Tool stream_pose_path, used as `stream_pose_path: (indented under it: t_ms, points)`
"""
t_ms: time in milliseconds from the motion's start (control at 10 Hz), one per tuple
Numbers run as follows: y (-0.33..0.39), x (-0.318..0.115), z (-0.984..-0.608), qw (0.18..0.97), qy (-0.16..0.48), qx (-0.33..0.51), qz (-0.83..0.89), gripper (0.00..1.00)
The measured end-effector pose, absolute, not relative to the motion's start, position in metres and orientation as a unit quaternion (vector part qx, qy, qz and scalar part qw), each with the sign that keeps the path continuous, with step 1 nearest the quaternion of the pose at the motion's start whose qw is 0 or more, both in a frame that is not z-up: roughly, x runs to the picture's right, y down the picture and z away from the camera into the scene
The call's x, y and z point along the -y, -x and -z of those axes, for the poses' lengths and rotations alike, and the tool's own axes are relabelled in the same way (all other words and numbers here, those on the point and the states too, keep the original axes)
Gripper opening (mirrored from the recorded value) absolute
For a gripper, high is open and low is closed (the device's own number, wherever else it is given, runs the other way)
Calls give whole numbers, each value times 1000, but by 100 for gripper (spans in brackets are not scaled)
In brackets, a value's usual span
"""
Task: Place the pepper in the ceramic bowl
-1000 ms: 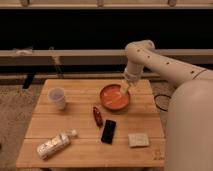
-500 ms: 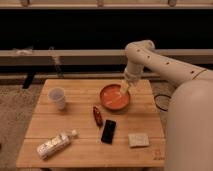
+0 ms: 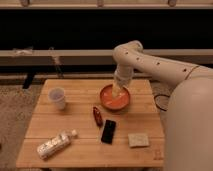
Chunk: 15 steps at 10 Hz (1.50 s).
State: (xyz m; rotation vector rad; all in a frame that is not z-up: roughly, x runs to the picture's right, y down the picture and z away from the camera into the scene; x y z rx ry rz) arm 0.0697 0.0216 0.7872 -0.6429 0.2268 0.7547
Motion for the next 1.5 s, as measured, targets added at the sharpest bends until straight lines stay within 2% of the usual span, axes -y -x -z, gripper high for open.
stream_pose_path:
  t_ms: [500,900,1100,1500]
  points:
    - [33,-109,-750,871,338,-134,-331,68]
    - [71,-177,-776,860,365,-166,-317,68]
    - [72,-184,-796,854,369,-178,-320,68]
    - [50,-166,-832,837,377,-193,-347,68]
